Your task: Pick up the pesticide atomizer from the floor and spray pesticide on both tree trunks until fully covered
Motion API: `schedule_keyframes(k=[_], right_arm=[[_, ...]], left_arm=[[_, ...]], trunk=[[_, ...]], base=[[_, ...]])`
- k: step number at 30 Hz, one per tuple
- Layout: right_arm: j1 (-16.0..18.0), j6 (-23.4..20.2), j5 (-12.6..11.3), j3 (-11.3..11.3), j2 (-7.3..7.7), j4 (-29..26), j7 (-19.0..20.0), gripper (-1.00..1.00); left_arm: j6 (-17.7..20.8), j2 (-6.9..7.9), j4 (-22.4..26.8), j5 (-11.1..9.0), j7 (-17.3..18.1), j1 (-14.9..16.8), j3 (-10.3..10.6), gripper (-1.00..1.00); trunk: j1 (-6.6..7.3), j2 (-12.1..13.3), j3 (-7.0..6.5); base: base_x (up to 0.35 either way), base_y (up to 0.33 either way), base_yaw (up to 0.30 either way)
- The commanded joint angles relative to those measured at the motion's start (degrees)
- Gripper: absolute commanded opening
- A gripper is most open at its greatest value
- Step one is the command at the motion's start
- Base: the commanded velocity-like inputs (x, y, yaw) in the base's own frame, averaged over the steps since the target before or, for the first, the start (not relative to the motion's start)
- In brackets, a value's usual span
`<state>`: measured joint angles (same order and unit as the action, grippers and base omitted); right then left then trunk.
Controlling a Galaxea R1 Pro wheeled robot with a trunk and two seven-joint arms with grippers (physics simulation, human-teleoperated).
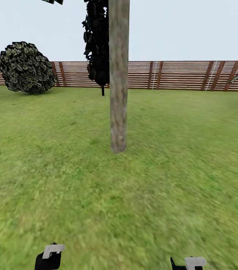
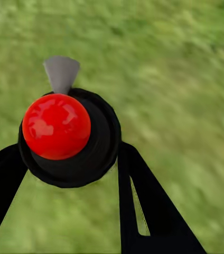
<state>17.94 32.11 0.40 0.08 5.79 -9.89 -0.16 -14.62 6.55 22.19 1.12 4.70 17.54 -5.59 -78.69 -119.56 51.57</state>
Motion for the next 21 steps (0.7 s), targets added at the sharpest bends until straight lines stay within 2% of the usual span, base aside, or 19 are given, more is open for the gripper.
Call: schedule_keyframes(k=[1, 21], right_arm=[[0.0, 0.2, 0.0, 0.0, 0.01, 0.0, 0.0, 1.00], [0.0, 0.2, 0.0, 0.0, 0.01, 0.0, 0.1, 1.00]], left_arm=[[-0.1, -0.04, 0.0, 0.1, 0.5, 0.0, -0.5, -1.00], [-0.1, -0.04, 0.0, 0.1, 0.5, 0.0, -0.5, -1.00]], trunk=[[-0.03, 0.0, 0.05], [-0.03, 0.0, 0.05]], base=[[0.338, 0.000, 0.000], [0.338, 0.000, 0.000]])
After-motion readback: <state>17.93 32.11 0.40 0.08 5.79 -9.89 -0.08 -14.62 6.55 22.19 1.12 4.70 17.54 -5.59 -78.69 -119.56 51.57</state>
